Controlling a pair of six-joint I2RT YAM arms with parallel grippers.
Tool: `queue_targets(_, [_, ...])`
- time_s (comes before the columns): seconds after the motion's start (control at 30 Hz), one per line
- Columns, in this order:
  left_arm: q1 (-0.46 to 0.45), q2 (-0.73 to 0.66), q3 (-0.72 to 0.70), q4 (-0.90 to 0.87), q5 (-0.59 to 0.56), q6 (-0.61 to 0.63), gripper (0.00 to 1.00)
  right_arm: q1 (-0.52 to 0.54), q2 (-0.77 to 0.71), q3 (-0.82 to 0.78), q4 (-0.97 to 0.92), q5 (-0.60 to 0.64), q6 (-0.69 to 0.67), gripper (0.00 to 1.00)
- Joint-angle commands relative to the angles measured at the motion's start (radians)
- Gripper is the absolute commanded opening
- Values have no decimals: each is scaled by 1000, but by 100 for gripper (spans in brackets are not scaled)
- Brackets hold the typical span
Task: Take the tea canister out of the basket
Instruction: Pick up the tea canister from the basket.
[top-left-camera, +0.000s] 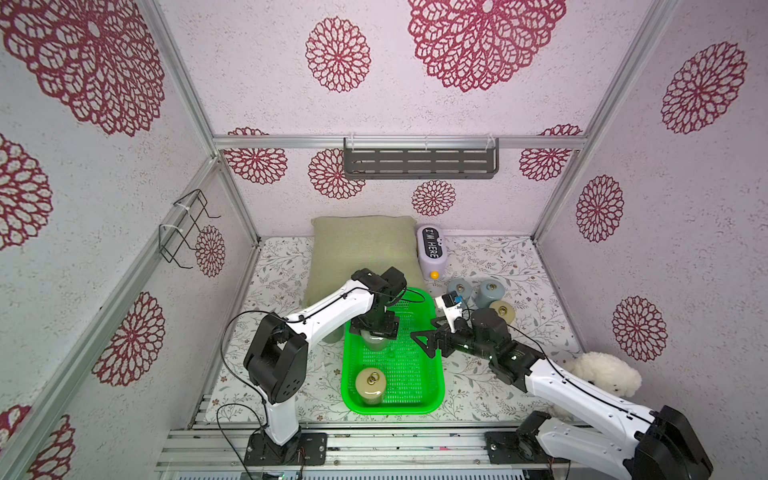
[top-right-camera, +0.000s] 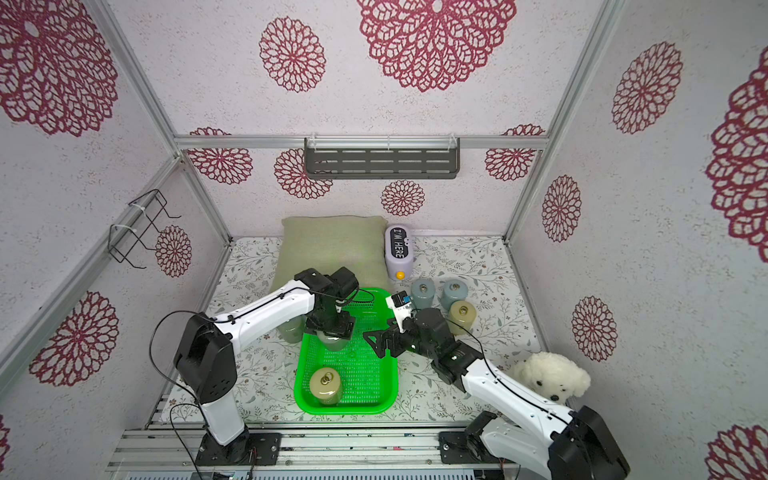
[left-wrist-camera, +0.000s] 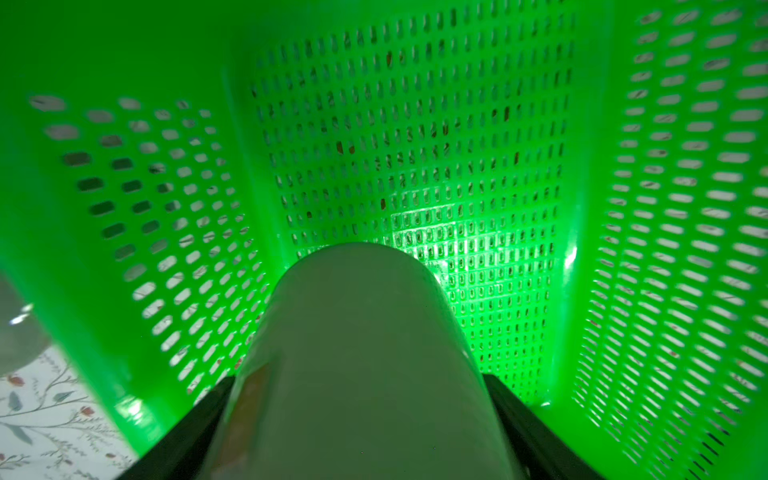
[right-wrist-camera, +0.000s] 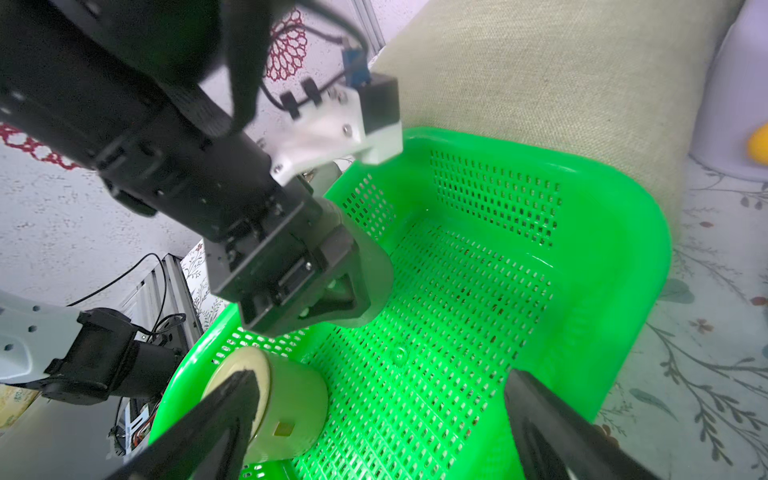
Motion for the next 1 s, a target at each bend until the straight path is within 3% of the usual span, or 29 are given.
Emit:
queue_targets(0.0, [-1,-64,59,-70,-45,9,80,-5,-34,-9,17,-24,5,99])
queue_targets(0.4, [99,-174,129,-158,-119,40,80,3,3,-16,71,-109,16,99])
queue_targets(0.97, [392,-343,-42,-105,-106,105,81,41,27,-19,113,-132,23,99])
